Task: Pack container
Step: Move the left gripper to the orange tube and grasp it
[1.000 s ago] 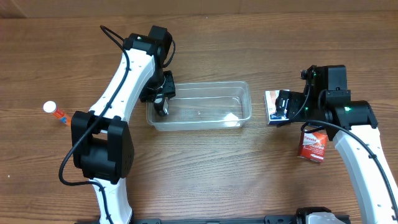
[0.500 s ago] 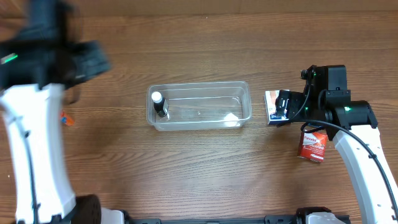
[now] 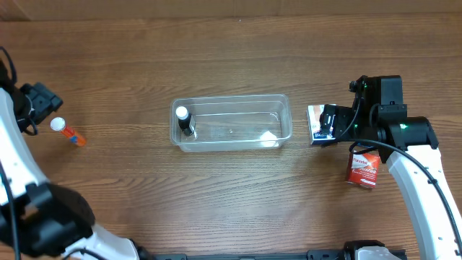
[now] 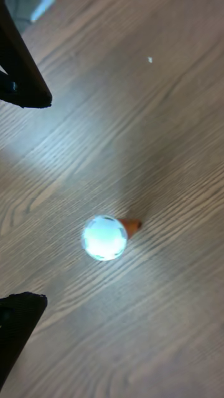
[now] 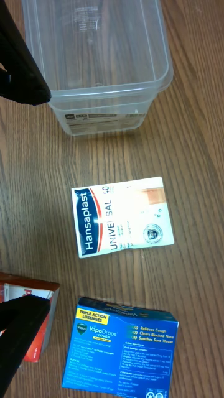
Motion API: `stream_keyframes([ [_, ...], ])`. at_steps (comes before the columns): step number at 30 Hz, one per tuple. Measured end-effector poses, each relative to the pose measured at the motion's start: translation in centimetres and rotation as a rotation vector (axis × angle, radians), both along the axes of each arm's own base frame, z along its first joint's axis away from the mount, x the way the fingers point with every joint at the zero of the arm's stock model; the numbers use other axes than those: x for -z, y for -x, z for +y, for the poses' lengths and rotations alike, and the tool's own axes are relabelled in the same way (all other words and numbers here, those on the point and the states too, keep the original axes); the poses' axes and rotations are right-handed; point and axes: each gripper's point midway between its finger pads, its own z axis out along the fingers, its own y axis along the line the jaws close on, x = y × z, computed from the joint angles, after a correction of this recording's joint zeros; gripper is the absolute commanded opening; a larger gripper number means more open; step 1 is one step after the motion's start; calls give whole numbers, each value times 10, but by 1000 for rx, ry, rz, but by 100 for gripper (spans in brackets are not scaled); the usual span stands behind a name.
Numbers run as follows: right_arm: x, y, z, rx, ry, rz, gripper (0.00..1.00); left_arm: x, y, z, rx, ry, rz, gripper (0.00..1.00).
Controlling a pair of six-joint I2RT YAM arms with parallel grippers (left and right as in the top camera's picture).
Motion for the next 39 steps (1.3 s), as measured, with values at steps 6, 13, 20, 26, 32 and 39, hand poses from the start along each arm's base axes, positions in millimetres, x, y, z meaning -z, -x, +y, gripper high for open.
stream_keyframes([
  [6,0,0,0,1,0,0,100,66,-12,1,29,112,136,90],
  [13,0,0,0,0,0,0,100,113,-12,-6,38,204,232,70],
  [20,0,0,0,0,-1,0,100,116,-14,-6,52,208,232,53],
  [26,0,0,0,0,0,0,100,116,-17,-3,56,193,219,42],
  [32,0,0,0,0,0,-1,100,117,-23,1,57,178,199,41],
  [39,0,0,0,1,0,-1,100,117,-31,2,70,161,175,29],
])
